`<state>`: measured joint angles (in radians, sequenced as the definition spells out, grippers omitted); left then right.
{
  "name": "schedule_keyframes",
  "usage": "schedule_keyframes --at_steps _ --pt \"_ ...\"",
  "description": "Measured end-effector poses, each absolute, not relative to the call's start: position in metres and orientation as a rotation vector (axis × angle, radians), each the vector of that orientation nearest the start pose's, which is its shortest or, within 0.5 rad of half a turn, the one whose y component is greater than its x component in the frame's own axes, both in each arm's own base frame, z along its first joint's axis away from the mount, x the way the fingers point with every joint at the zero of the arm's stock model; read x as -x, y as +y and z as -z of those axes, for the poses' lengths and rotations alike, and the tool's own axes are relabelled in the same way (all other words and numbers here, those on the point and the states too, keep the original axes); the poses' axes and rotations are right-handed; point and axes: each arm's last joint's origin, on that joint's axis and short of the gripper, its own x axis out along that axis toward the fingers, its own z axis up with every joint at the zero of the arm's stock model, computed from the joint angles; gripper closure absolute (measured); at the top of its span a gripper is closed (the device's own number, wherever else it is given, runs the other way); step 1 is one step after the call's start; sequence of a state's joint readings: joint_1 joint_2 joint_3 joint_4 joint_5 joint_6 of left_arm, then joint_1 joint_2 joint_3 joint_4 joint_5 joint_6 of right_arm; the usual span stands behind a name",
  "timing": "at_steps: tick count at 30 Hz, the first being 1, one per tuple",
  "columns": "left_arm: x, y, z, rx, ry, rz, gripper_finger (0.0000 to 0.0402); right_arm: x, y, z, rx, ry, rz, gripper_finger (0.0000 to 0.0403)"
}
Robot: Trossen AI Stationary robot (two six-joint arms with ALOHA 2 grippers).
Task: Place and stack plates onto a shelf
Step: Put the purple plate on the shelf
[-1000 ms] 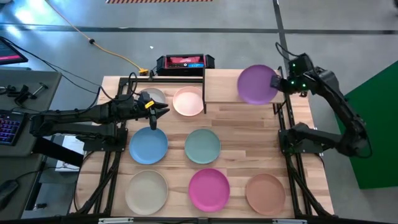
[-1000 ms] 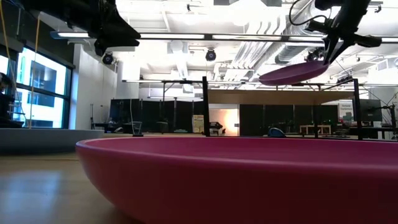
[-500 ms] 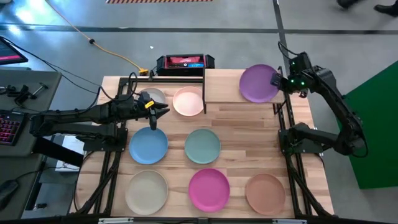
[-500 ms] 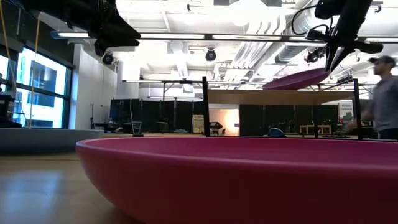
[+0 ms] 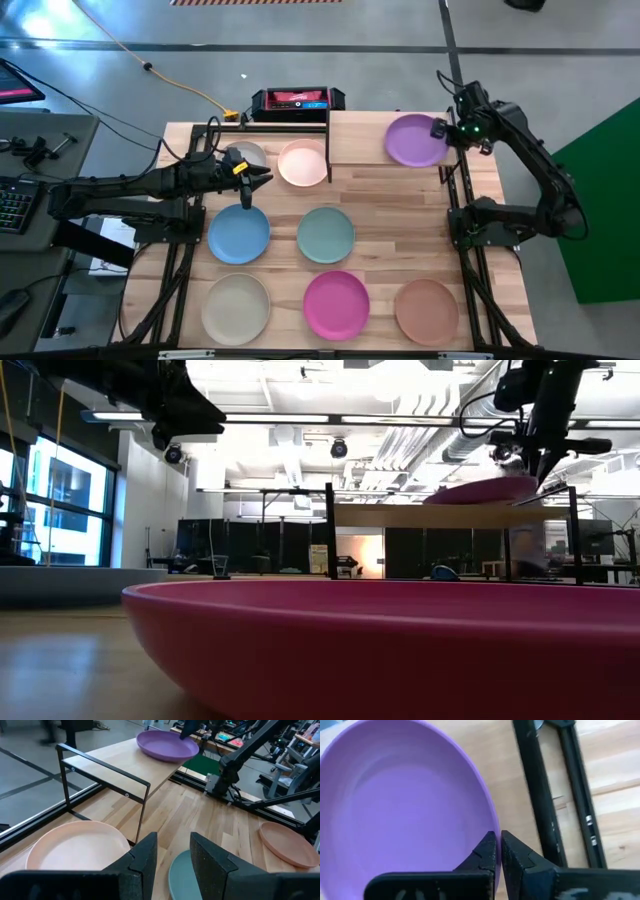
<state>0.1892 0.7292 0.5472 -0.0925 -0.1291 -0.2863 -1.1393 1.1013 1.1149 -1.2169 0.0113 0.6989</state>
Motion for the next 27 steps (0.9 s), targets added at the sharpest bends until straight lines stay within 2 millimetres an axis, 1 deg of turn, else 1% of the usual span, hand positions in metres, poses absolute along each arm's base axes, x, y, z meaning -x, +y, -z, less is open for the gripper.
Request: schedule_keyframes --at_steps 9,13,27 --pt "-0.1641 0.0352 -0.2679 0.290 0.229 -0.354 0.0298 -0.0775 -0.1723 -0.3086 -1.205 0.697 1.427 0.0403" --pt "-0.1641 0.0352 -0.2679 0.290 0.229 -0.354 0.0298 -0.0764 -0.1725 -0.3074 -1.167 0.731 1.460 0.0403" --pt "-0.1641 0.0352 -0.2679 0.291 0.229 -0.354 0.0298 -0.0750 -0.1729 -0.3076 -1.114 0.756 1.489 0.0403"
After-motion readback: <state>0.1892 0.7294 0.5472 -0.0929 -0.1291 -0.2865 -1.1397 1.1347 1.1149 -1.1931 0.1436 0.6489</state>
